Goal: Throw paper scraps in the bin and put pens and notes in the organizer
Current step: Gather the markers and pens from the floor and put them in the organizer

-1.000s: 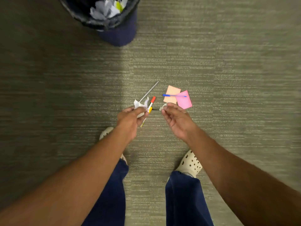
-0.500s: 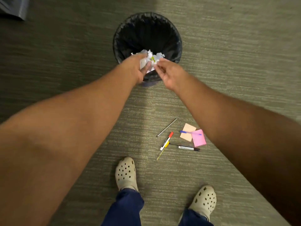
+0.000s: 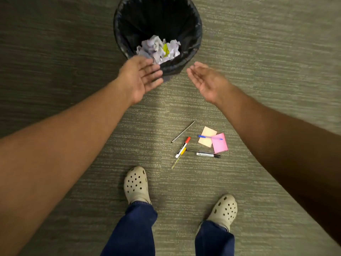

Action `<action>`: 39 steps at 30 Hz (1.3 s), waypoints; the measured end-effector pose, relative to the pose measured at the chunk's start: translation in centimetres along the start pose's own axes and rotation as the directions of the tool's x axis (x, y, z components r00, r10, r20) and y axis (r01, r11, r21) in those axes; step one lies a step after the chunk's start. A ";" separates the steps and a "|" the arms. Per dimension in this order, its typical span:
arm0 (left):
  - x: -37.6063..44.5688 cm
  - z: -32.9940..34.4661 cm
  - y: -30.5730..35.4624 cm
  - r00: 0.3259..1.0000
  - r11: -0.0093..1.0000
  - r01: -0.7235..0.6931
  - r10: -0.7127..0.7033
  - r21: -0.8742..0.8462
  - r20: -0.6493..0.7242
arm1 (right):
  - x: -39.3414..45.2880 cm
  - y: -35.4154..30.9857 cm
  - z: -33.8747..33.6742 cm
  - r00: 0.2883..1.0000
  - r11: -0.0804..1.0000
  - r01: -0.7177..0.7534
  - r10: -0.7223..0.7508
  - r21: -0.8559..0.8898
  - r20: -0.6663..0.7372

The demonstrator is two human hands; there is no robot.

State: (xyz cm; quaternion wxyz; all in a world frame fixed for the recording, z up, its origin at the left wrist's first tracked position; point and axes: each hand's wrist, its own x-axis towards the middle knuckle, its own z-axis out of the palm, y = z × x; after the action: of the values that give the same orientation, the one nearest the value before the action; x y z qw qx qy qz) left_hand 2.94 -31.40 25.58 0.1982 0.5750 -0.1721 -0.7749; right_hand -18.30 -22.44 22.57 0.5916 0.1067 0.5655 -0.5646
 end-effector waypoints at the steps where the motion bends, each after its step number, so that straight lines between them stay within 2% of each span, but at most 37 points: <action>1: -0.3 -0.8 -2.0 1.000 0.996 0.007 -0.005 0.090 -0.024 | -0.3 0.8 -2.1 1.000 0.999 -0.001 0.001 -0.040 -0.017; 6: -0.4 -4.4 -13.0 0.992 0.874 0.102 -0.051 0.476 -0.119 | -1.9 6.6 -13.7 0.989 0.945 -0.060 0.012 -0.321 -0.150; 11: 1.7 -5.8 -24.4 0.988 0.742 0.151 -0.089 0.653 -0.128 | -2.5 13.5 -24.0 0.970 0.859 -0.179 0.073 -0.479 -0.231; 14: 3.7 -5.9 -30.3 0.993 0.589 0.118 -0.062 0.799 -0.101 | -1.6 18.0 -28.1 0.947 0.797 -0.249 0.083 -0.550 -0.309; 16: 5.3 -5.9 -33.4 0.998 0.380 0.040 0.027 0.924 -0.055 | -0.3 20.5 -30.5 0.895 0.809 -0.349 0.139 -0.472 -0.424; 18: 7.0 -5.7 -35.7 0.994 0.184 -0.044 0.107 0.982 0.025 | 0.8 22.7 -32.1 0.824 0.854 -0.458 0.304 -0.246 -0.478; 19: 7.9 -5.6 -36.6 0.990 0.126 -0.086 0.124 0.988 0.070 | 1.3 23.6 -32.7 0.807 0.860 -0.487 0.376 -0.152 -0.455; 21: 9.8 -5.4 -38.3 0.979 0.020 -0.155 0.135 0.988 0.151 | 2.4 25.3 -33.4 0.789 0.851 -0.520 0.443 -0.078 -0.426; 25: 12.7 -5.2 -40.4 0.967 -0.122 -0.164 0.178 0.979 0.184 | 4.6 27.8 -32.9 0.810 0.871 -0.486 0.420 -0.069 -0.409; 27: 13.4 -5.1 -40.8 0.960 -0.118 -0.143 0.227 0.983 0.166 | 5.4 28.6 -32.8 0.821 0.894 -0.447 0.396 -0.033 -0.411; 29: 13.7 -5.1 -40.9 0.957 -0.066 -0.130 0.254 0.989 0.143 | 6.0 28.9 -32.9 0.827 0.917 -0.399 0.372 0.025 -0.422; 33: 13.1 -5.4 -40.4 0.963 0.001 -0.152 0.225 0.988 0.148 | 5.7 28.5 -33.3 0.847 0.933 -0.334 0.360 0.135 -0.391; 35: 12.4 -5.4 -40.3 0.956 0.051 -0.186 0.240 0.981 0.169 | 4.5 27.9 -33.4 0.853 0.926 -0.355 0.377 0.127 -0.360; 37: 11.7 -5.3 -40.2 0.952 0.161 -0.194 0.270 0.968 0.146 | 3.2 27.4 -32.9 0.841 0.917 -0.397 0.382 0.042 -0.384; 39: 10.8 -5.1 -40.3 0.969 0.355 -0.179 0.225 0.917 0.102 | 2.0 27.1 -31.8 0.820 0.921 -0.389 0.340 -0.013 -0.459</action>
State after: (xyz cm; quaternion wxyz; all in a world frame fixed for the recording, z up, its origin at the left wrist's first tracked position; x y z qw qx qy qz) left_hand 0.64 -2.33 -4.72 -0.0569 0.5780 -0.6376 -0.5060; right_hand -14.93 10.03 -3.62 0.5471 0.3085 0.6847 -0.3697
